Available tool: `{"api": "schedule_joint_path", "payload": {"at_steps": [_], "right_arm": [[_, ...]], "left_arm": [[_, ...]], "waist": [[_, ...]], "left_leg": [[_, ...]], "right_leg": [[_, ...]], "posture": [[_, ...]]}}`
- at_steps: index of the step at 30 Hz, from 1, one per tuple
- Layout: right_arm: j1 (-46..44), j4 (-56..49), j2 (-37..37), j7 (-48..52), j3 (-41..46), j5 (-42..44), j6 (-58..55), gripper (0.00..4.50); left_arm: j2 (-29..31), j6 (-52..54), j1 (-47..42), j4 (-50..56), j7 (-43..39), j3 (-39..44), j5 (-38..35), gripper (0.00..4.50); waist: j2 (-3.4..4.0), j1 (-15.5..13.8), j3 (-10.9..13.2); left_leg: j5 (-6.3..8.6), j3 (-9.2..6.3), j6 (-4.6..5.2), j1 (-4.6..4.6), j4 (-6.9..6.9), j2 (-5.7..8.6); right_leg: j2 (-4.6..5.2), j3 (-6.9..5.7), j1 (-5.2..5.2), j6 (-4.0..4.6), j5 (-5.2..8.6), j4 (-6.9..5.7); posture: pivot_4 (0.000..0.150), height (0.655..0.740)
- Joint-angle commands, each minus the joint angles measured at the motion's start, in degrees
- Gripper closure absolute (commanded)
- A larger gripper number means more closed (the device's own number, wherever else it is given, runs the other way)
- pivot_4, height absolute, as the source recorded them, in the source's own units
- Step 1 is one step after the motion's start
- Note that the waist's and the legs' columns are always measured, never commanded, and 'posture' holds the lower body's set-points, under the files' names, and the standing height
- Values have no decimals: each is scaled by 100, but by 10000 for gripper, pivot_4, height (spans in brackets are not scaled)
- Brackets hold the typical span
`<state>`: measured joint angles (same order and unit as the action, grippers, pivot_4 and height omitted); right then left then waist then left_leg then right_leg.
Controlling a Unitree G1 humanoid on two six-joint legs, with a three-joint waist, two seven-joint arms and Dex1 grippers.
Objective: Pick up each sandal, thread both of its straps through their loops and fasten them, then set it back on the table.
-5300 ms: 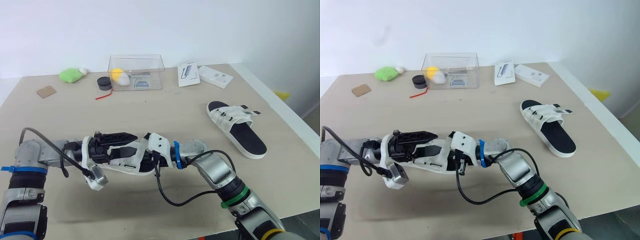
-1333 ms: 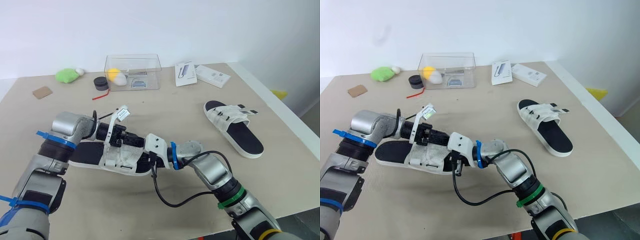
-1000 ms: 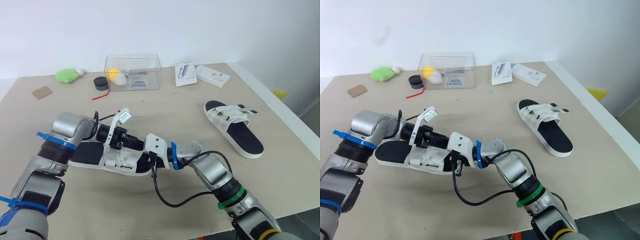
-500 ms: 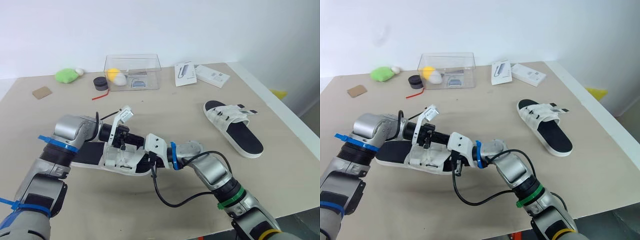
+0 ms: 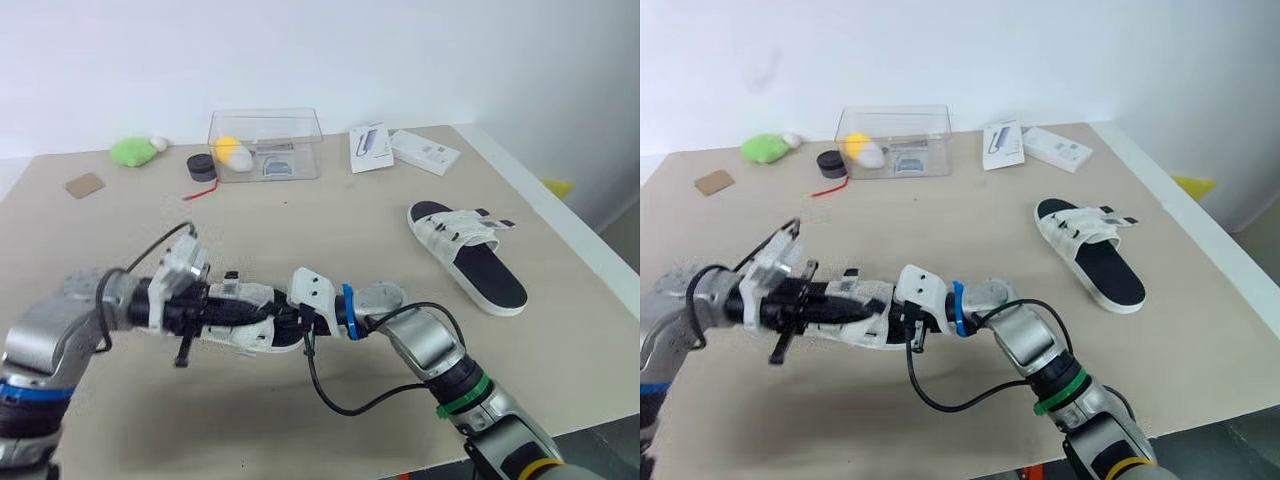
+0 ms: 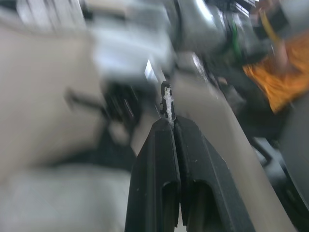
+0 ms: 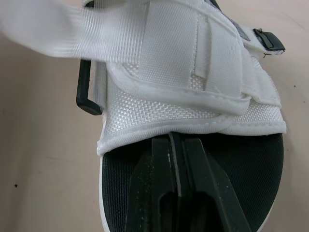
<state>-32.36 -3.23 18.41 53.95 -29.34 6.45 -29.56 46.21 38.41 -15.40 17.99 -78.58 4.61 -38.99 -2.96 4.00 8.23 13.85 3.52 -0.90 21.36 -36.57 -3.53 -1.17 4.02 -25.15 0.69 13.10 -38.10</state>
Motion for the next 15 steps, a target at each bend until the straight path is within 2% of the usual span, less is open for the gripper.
{"api": "schedule_joint_path", "payload": {"at_steps": [1, 4, 7, 10, 12, 14, 15], "right_arm": [[126, 241, 90, 25, -191, -178, -145, 45000], [134, 221, 111, 29, -192, -172, -163, 45000], [146, 199, 126, 35, -190, -171, -178, 45000], [159, 180, 138, 45, -182, -173, -190, 45000], [166, 177, 140, 49, -175, -177, -189, 45000], [169, 184, 139, 56, -173, -182, -183, 45000], [166, 197, 135, 61, -175, -188, -173, 45000]], "left_arm": [[129, -322, -3, 166, -101, 112, -35, 44512], [192, -256, -32, 147, -55, 62, -86, 44512], [300, -28, 11, 206, -102, 42, -271, 37806], [671, 411, 259, 440, -344, 31, -626, 25452], [981, 423, 500, 584, -560, -28, -602, 16980], [1183, 213, 781, 598, -717, -73, -421, 6621], [1224, 186, 848, 577, -736, -67, -412, 3824]], "waist": [[0, -5, 0], [0, 3, 0], [0, 4, 0], [1, 11, 0], [2, 17, 1], [3, 17, 2], [3, 17, 2]], "left_leg": [[0, -1, 0, -1, -2, 0], [-1, 8, 0, -5, -2, 5], [0, 10, 0, -4, -1, 5], [3, 10, -2, -1, 2, 4], [11, 9, -14, 0, 3, 1], [15, 8, -21, 0, 5, 1], [17, 8, -24, 0, 5, 1]], "right_leg": [[0, 0, 2, 10, 6, 0], [1, 3, 3, 4, 2, 0], [1, 4, 1, -3, 3, 0], [1, 3, -1, -21, 2, 1], [-1, 3, -3, -21, 10, 0], [1, 1, -4, -20, 18, 0], [2, 1, -4, -21, 20, 0]], "posture": [[1500, 7400], [1500, 7400], [1500, 7400], [1500, 7400], [1500, 7400], [1500, 7400], [1500, 7400]]}}
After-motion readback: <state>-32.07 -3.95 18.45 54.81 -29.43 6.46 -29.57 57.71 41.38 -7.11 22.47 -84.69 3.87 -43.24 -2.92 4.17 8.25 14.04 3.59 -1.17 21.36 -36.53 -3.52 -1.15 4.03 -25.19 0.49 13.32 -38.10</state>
